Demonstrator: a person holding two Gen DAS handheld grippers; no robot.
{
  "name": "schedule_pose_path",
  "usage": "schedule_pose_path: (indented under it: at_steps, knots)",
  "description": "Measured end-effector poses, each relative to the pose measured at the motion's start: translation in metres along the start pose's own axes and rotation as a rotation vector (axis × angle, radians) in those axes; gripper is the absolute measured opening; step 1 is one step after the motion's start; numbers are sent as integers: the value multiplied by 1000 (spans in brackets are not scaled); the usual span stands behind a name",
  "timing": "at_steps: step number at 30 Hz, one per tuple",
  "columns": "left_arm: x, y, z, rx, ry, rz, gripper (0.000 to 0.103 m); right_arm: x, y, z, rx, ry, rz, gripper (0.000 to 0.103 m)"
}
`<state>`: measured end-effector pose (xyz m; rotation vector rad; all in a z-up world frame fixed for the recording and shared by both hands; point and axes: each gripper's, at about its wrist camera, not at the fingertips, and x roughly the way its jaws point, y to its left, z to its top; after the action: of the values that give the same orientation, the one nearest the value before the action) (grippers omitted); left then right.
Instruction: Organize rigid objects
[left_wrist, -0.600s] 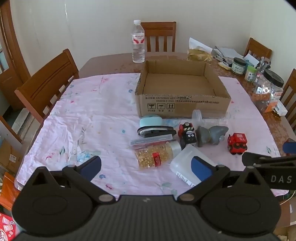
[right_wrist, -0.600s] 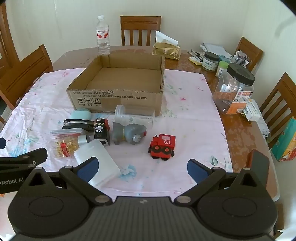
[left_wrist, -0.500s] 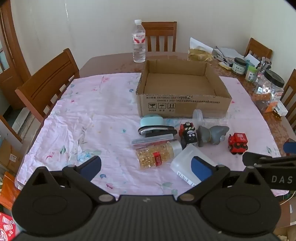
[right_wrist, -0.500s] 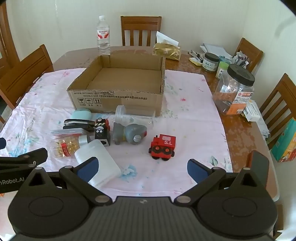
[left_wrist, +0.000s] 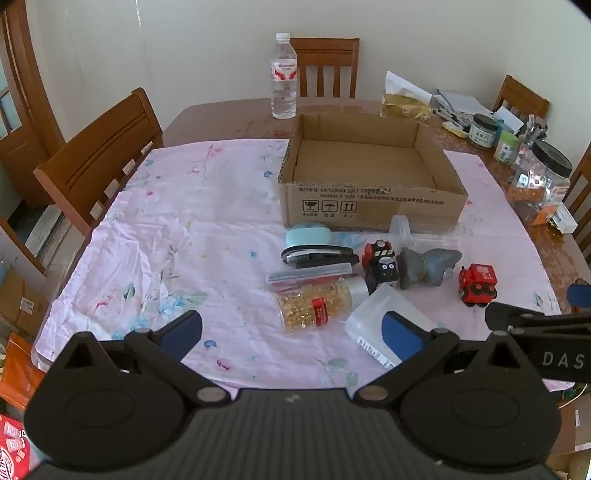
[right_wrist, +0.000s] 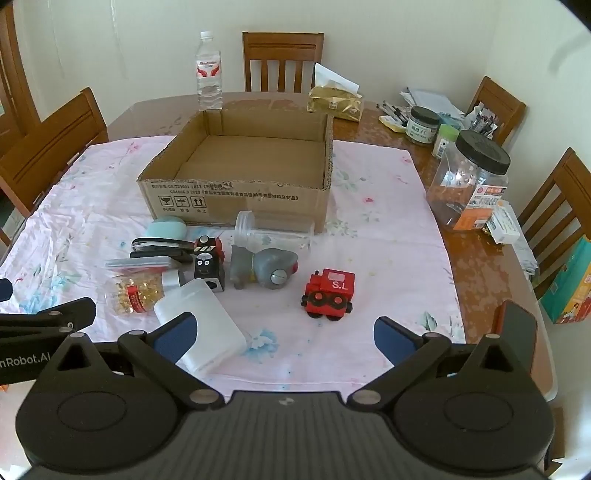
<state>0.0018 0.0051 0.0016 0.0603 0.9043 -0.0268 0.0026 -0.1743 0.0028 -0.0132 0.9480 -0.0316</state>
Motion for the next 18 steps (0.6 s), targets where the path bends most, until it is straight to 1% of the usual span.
schedule_pose_path:
  at_steps: [18]
  knots:
    - [-5, -2, 1, -4, -7, 3, 102, -4, -4, 0, 3, -9, 2, 103]
